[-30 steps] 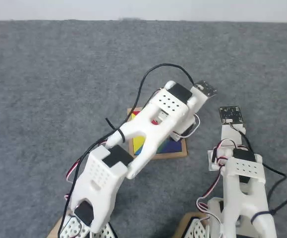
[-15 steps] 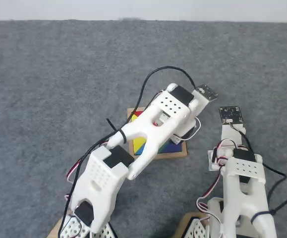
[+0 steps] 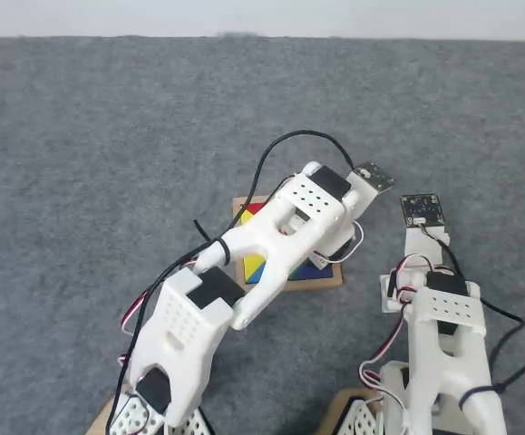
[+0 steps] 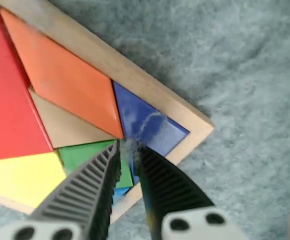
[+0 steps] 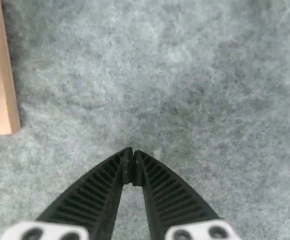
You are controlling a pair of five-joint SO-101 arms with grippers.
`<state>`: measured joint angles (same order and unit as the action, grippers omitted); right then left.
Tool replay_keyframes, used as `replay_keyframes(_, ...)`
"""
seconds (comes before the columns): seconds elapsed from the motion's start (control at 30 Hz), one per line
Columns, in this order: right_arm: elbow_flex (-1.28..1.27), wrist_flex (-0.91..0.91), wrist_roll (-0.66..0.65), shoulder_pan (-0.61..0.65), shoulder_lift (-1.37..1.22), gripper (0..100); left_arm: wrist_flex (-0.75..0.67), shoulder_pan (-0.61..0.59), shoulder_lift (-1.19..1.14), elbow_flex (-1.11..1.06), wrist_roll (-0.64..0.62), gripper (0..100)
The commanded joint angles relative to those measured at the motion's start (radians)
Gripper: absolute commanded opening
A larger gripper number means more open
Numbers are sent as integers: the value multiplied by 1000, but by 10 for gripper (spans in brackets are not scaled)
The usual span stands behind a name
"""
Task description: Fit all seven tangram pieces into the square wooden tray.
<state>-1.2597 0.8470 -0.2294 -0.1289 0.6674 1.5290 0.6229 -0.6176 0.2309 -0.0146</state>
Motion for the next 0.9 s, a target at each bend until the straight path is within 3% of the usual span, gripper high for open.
replay_keyframes(0.0, 6, -15, -11, -5, 10, 7, 55, -2, 112, 54, -12, 44)
replay_keyframes(0.17, -2, 18, -9, -28, 96, 7, 80, -86, 331, 50, -126, 44)
replay_keyframes(0.33, -101, 16, -17, -24, 306, 7, -52, -241, 588, -113, -120, 44)
replay_keyframes(0.7, -236, 94, -63, 53, 639, 7, -594, -479, 1183, -990, 15, 44)
replay_keyframes(0.87, -261, 134, -66, 56, 736, 7, -726, -540, 1482, -1320, 78, 44)
